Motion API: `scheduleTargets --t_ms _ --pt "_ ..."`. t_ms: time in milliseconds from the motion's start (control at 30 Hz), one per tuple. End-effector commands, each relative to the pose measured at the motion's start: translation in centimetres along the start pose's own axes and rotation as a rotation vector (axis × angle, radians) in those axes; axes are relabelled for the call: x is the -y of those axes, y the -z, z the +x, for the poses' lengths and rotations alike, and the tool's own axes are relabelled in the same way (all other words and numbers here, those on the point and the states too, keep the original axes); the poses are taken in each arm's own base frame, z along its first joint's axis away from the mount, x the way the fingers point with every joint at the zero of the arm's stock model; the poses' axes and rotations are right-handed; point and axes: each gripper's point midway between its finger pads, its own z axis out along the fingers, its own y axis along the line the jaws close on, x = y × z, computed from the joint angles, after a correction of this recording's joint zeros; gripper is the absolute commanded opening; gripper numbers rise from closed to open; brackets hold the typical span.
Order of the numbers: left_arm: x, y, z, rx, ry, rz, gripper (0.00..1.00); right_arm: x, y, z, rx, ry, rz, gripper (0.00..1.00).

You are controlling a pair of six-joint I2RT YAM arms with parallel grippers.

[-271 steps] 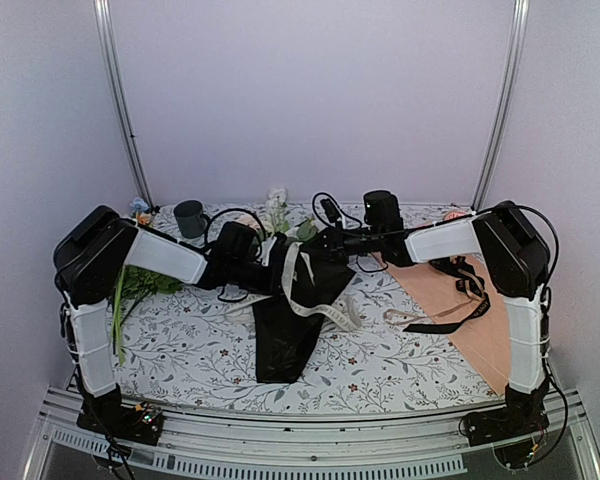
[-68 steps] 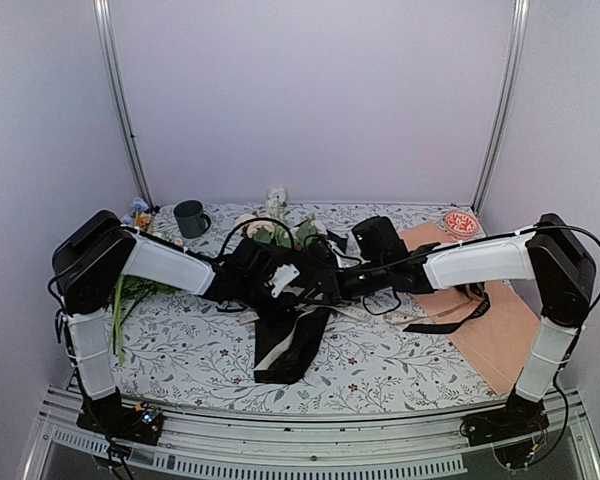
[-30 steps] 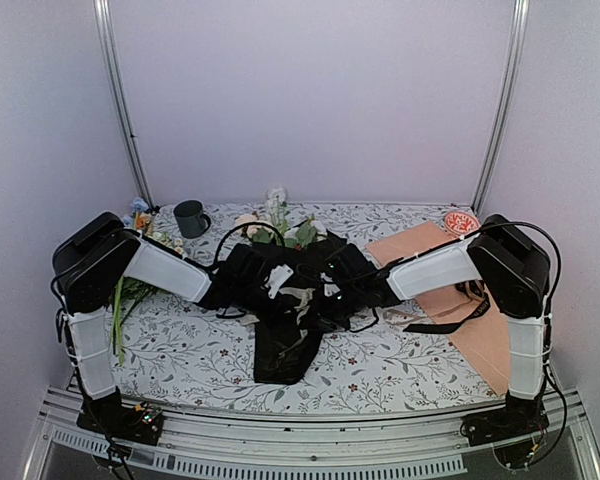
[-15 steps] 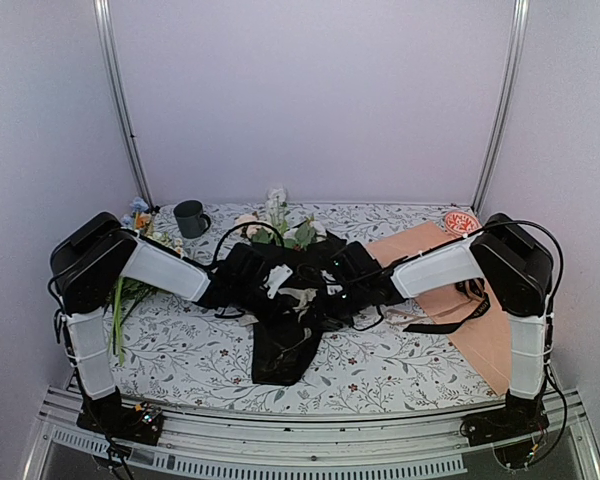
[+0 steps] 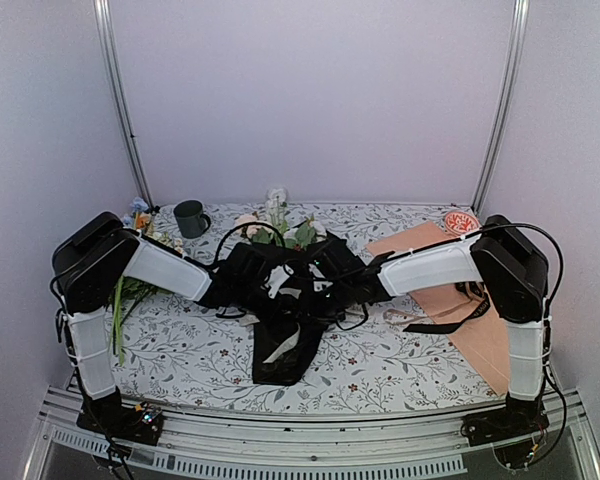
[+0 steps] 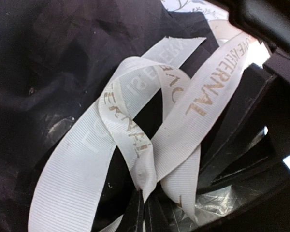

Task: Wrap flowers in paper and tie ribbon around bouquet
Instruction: Cross the ribbon over the folded bouquet.

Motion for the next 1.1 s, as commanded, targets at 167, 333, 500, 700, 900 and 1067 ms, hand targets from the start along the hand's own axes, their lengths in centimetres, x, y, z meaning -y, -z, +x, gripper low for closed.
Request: scheduleTargets --t_ms 167,333,500,700,900,1067 --pt "0.1 -0.5 2.8 -0.087 0.042 0.010 0.03 1.9 -0.7 1.0 -0.028 0.000 0.099 0.00" --pt "0.8 0.7 0.9 -0.037 0.037 0.032 0.14 3.1 -0.2 1.4 -0.039 -0.046 0.074 0.00" --pt "1.5 2.8 -2.1 0.040 0.025 0.032 0.32 4.2 -0.3 1.7 -0.054 -0.095 0.029 0.00" --pt "2.4 5.4 -4.9 0.076 -0.010 0.031 0.47 5.0 -0.5 2.4 -0.075 -0.113 0.018 0.00" --pt "2.7 7.5 -6.5 0.100 -0.017 0.021 0.55 4.9 -0.6 2.4 -0.081 -0.101 0.001 0.00" --pt "-2.7 7.3 -6.6 0.060 0.049 -0.220 0.39 4.7 -0.7 2.5 -0.087 -0.084 -0.015 0.00"
